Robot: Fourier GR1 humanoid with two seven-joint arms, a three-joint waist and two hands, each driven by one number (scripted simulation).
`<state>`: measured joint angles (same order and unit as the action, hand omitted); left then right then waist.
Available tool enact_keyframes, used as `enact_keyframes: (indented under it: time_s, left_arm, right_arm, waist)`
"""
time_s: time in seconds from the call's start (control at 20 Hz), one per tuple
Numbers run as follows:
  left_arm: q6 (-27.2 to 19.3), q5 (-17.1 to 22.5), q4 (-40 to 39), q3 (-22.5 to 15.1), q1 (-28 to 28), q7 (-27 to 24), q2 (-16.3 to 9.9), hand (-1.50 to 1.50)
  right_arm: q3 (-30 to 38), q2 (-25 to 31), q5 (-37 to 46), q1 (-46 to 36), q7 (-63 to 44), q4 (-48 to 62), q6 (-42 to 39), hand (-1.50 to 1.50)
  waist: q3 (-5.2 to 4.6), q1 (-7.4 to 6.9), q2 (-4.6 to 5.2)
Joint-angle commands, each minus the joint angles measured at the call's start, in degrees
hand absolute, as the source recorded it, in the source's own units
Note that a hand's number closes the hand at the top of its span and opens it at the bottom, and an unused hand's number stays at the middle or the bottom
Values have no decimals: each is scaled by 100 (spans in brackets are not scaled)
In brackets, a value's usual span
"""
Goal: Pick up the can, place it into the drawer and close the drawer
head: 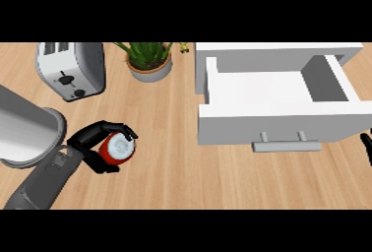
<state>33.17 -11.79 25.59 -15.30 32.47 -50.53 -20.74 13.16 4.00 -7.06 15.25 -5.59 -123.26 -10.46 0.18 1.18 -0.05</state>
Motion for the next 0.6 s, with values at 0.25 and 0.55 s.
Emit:
enact_keyframes:
  time_s: [0.25, 0.55]
  left_arm:
    - [1400, 380, 226, -186, -107, -250, 221, 150]
    - [-1364, 2033, -243, 1839, -384, 998, 416, 150]
  right_arm:
    - [-10, -62, 132, -148, -74, -36, 150, -150]
    - [71, -153, 159, 176, 155, 4, 120, -150]
  waist:
    - [-23, -66, 11]
    - [-11, -315, -33]
